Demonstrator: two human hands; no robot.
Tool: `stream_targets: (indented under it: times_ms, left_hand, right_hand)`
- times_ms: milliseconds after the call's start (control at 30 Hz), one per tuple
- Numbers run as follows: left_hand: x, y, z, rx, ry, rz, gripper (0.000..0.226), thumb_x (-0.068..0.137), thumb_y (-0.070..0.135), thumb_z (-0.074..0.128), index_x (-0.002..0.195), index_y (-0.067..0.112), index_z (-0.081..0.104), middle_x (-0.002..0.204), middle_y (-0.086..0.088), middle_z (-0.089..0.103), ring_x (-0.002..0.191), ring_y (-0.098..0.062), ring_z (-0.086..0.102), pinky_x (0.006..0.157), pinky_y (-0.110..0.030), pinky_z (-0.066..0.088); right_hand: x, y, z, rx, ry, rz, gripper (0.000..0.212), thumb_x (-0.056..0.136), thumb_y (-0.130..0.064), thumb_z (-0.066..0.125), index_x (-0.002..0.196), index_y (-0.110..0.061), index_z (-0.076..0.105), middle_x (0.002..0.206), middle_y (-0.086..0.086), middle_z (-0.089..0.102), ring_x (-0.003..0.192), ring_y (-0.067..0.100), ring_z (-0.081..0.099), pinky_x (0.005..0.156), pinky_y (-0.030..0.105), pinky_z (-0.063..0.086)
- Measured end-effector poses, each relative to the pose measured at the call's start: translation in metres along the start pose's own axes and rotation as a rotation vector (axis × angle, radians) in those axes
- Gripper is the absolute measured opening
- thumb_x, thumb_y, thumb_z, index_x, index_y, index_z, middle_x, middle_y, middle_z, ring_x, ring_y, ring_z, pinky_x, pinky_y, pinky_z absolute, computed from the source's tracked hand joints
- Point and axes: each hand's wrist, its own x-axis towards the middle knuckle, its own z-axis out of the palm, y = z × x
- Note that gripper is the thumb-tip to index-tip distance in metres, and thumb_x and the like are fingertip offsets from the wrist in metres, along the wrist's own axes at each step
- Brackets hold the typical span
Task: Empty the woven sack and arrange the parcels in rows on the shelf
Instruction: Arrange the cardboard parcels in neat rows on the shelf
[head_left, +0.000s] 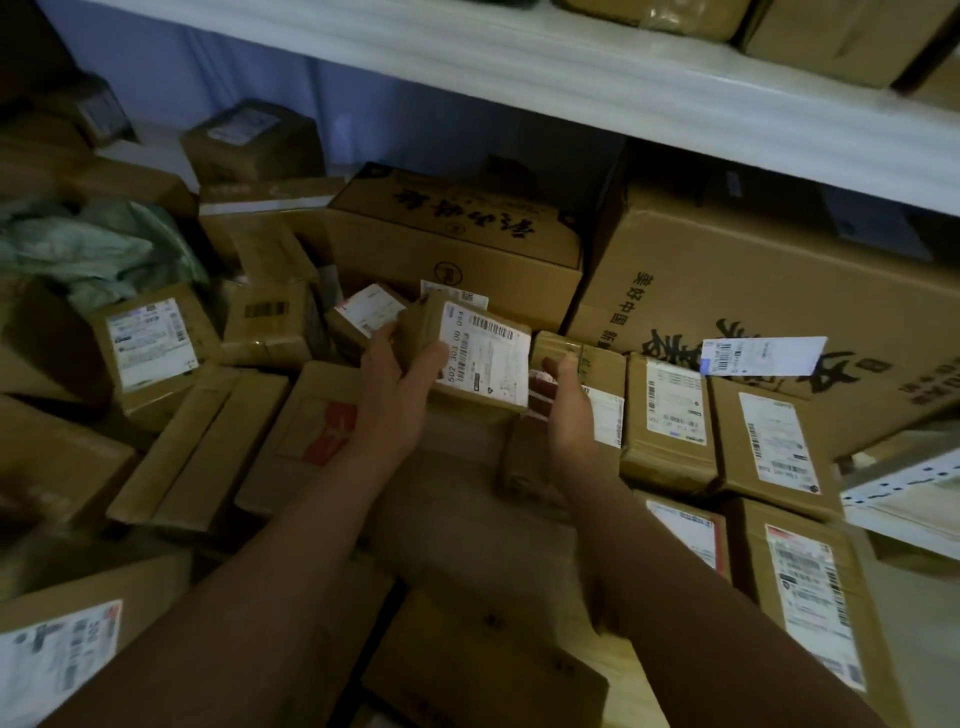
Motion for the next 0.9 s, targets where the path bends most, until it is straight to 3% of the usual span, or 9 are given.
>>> stream_targets:
  times_ms: [67, 133, 233, 333, 400, 533, 667, 800, 900]
  left_hand:
    - [-0.014, -0.001, 0.000, -0.058, -0.084, -0.067, 0.057, 0.092, 0.038, 0.051, 0.143, 0.024, 0.029, 0.120, 0.004, 0.055, 0.096, -0.006, 0.057, 0.077, -0.022, 0.046]
    - [-0.024, -0.007, -0.002, -0.007, -0.142, -0.099, 0.051, 0.092, 0.037, 0.051, 0.139, 0.024, 0.035, 0.117, 0.004, 0.060, 0.099, -0.010, 0.060, 0.086, -0.030, 0.048]
    - [-0.043, -0.007, -0.006, 0.103, -0.272, -0.121, 0.040, 0.091, 0.027, 0.053, 0.131, 0.025, 0.049, 0.116, 0.005, 0.063, 0.098, -0.009, 0.061, 0.081, -0.025, 0.046]
    - [-0.063, -0.004, -0.006, 0.142, -0.436, -0.220, 0.029, 0.093, 0.017, 0.049, 0.120, 0.025, 0.054, 0.097, 0.006, 0.065, 0.080, 0.000, 0.056, 0.064, -0.014, 0.040]
    - [-0.073, -0.004, -0.006, 0.159, -0.523, -0.306, 0.022, 0.094, 0.012, 0.046, 0.108, 0.025, 0.055, 0.090, 0.005, 0.065, 0.075, -0.003, 0.057, 0.060, -0.016, 0.042]
    - [-0.078, -0.022, -0.003, 0.311, -0.584, -0.351, 0.028, 0.089, 0.012, 0.051, 0.114, 0.008, 0.063, 0.097, -0.005, 0.071, 0.088, -0.017, 0.066, 0.078, -0.031, 0.052]
    - [-0.074, -0.039, 0.009, 0.435, -0.572, -0.322, 0.029, 0.087, 0.017, 0.053, 0.113, 0.013, 0.065, 0.114, -0.004, 0.068, 0.102, -0.021, 0.064, 0.099, -0.036, 0.047]
    - [-0.074, -0.048, 0.022, 0.538, -0.661, -0.319, 0.037, 0.091, 0.006, 0.050, 0.127, 0.011, 0.055, 0.131, -0.010, 0.059, 0.119, -0.025, 0.056, 0.094, -0.030, 0.043]
    - [-0.072, -0.057, 0.029, 0.611, -0.663, -0.297, 0.036, 0.092, 0.004, 0.049, 0.127, 0.008, 0.053, 0.131, -0.013, 0.057, 0.120, -0.027, 0.054, 0.089, -0.029, 0.043]
  right_hand:
    - [-0.012, -0.009, -0.010, 0.030, -0.112, 0.051, 0.054, 0.093, -0.062, 0.032, 0.114, -0.024, 0.064, 0.104, 0.002, 0.072, 0.102, 0.022, 0.065, 0.096, 0.043, 0.048]
    - [-0.022, -0.012, -0.021, -0.050, -0.192, 0.015, 0.043, 0.094, -0.054, 0.042, 0.112, -0.022, 0.064, 0.097, 0.002, 0.074, 0.095, 0.023, 0.069, 0.087, 0.040, 0.053]
    - [-0.038, -0.010, -0.039, -0.236, -0.113, -0.025, 0.041, 0.090, -0.044, 0.057, 0.123, -0.021, 0.058, 0.099, 0.005, 0.073, 0.091, 0.023, 0.071, 0.087, 0.043, 0.057]
    - [-0.061, -0.001, -0.058, -0.399, -0.015, -0.063, 0.026, 0.089, -0.041, 0.059, 0.102, -0.020, 0.065, 0.092, 0.003, 0.073, 0.085, 0.019, 0.071, 0.084, 0.042, 0.058]
    - [-0.078, 0.007, -0.068, -0.517, 0.034, -0.082, 0.032, 0.087, -0.045, 0.059, 0.104, -0.019, 0.066, 0.092, 0.000, 0.072, 0.086, 0.016, 0.070, 0.083, 0.039, 0.058]
    - [-0.099, 0.022, -0.076, -0.762, 0.086, -0.043, 0.026, 0.090, -0.040, 0.055, 0.103, -0.020, 0.066, 0.101, 0.002, 0.071, 0.089, 0.017, 0.065, 0.075, 0.028, 0.053]
    - [-0.104, 0.037, -0.075, -0.854, 0.154, -0.026, 0.036, 0.091, -0.025, 0.057, 0.123, -0.009, 0.055, 0.119, 0.010, 0.064, 0.110, 0.028, 0.059, 0.087, 0.033, 0.047]
    - [-0.100, 0.046, -0.075, -0.921, 0.149, -0.008, 0.031, 0.093, -0.018, 0.051, 0.122, -0.008, 0.059, 0.123, 0.012, 0.062, 0.111, 0.026, 0.059, 0.081, 0.027, 0.043]
    - [-0.099, 0.050, -0.075, -0.953, 0.113, 0.026, 0.030, 0.096, -0.015, 0.047, 0.120, -0.004, 0.061, 0.125, 0.013, 0.061, 0.112, 0.026, 0.059, 0.078, 0.024, 0.041]
